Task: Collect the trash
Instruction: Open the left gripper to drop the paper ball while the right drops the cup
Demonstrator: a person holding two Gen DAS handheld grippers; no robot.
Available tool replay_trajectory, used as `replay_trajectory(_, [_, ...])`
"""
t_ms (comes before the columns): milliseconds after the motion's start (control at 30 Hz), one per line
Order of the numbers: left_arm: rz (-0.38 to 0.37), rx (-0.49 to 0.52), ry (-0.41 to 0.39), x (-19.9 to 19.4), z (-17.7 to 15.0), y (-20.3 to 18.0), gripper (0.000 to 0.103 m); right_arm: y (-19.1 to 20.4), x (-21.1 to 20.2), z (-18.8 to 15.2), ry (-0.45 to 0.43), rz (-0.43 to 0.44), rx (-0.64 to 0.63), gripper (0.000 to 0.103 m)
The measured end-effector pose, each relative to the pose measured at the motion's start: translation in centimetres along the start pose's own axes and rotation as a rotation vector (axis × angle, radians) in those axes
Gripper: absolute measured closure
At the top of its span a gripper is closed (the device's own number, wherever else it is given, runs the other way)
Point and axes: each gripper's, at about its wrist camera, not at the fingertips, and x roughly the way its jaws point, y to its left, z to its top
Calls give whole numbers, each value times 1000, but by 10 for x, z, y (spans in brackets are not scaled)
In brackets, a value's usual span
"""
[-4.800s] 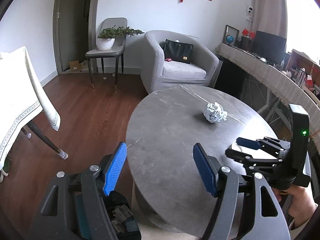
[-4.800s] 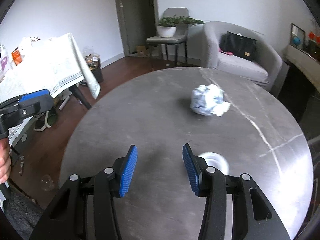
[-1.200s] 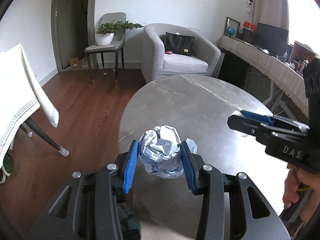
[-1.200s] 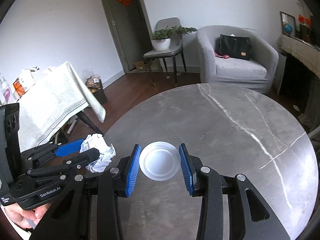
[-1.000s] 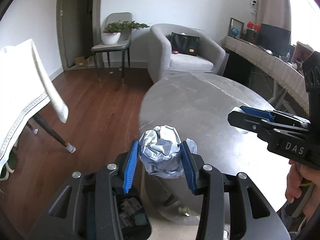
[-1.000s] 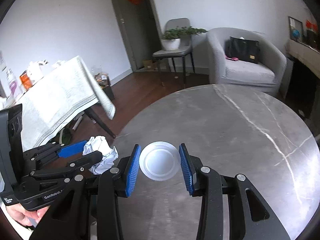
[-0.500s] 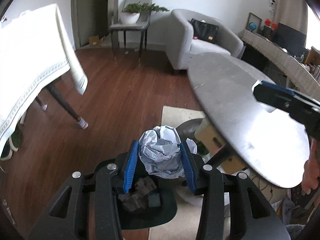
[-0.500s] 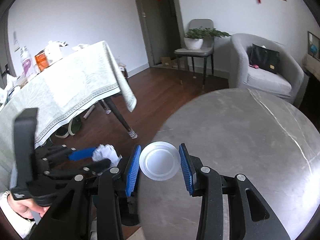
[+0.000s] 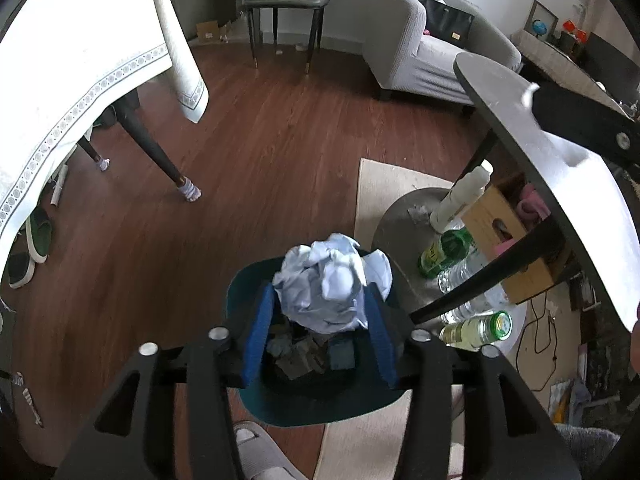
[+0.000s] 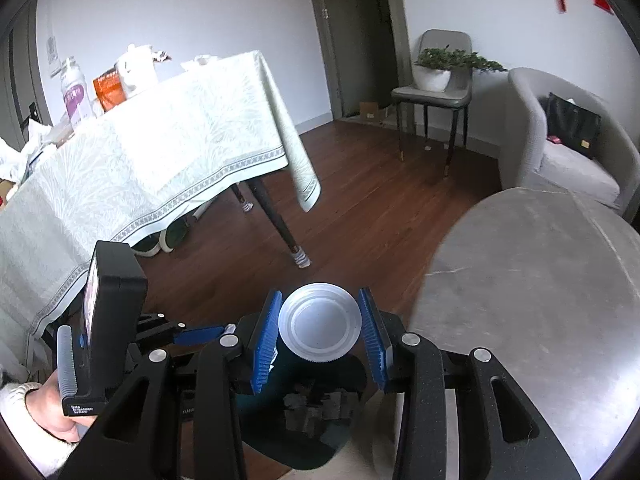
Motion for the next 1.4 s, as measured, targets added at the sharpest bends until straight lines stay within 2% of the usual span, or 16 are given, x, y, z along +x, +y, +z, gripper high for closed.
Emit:
replay_trajectory(100, [-15,7,-3,-4,-2,7,42,8,12,2,17,6,-8,63])
replay_trajectory(333, [-19,-15,-35,-16,-2,28,42,25,42,1,69,6,-26,63])
replay_trajectory(567, [-44,-69,-119,-44,1,48,42,38,76,-6,144,6,-38,63])
replay_trajectory(867, [-56,-101,-207,-76,3,62,48,60,117,-25,255,4,-86,63])
replay_trajectory(1067, [-71,-117,-255,-94,5,67,59,68,136,-42,319,-10,-118,63])
replay_trajectory(1300, [-60,-91,-318,-115,8,59,60,68,141,-58,372,-19,-159,63])
replay_trajectory(1400, [-59,-87,-341,-124,10,54,60,67,135,-64,375,-28,-173,59])
